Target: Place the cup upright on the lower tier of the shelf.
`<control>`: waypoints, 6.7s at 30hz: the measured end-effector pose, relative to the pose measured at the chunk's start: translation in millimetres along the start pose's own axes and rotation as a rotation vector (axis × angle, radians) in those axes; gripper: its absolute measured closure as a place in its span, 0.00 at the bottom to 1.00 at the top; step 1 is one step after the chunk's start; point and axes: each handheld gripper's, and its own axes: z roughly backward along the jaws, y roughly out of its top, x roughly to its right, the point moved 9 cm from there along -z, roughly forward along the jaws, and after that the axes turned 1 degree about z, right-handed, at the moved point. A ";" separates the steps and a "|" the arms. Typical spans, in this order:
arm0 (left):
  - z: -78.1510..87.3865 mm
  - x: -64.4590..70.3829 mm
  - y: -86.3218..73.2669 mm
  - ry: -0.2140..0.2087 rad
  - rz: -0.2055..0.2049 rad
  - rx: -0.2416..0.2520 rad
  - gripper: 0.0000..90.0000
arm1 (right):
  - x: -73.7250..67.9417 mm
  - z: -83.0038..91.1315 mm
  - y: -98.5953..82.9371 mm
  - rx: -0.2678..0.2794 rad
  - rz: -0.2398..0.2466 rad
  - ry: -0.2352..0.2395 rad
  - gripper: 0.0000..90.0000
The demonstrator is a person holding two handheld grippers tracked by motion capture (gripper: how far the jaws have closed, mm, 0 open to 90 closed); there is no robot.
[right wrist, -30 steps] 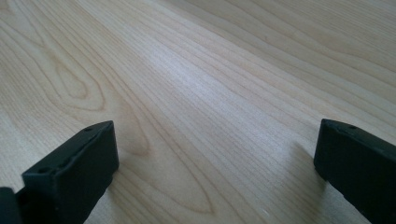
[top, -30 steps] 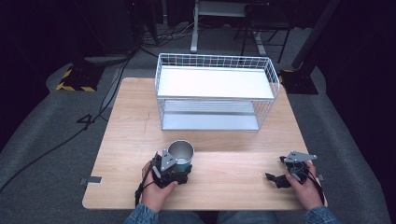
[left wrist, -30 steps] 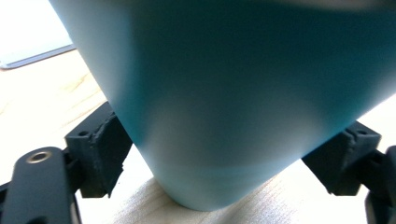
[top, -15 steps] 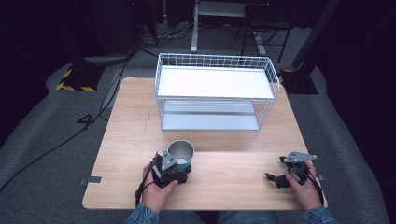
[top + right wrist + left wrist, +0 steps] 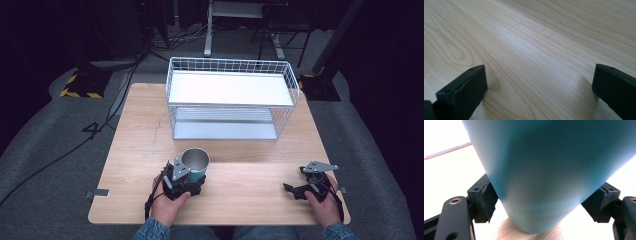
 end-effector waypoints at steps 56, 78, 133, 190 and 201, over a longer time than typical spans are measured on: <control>-76.0 -12.5 104.7 0.010 0.016 0.115 0.25 | 1.3 -1.5 1.3 -0.001 -0.010 -0.016 0.00; -126.5 -23.5 129.4 0.075 0.052 0.188 0.25 | 1.3 -1.5 1.3 -0.001 -0.010 -0.016 0.00; -154.3 -36.3 123.8 0.088 0.075 0.117 0.17 | 1.2 -1.6 1.5 -0.001 -0.013 -0.017 0.00; 31.3 -16.2 68.0 0.020 -0.080 0.095 0.17 | 2.1 -2.9 2.8 -0.001 -0.016 -0.021 0.00; 48.5 -28.8 32.2 0.054 -0.116 0.024 0.17 | 2.0 -2.9 2.8 0.000 -0.016 -0.020 0.00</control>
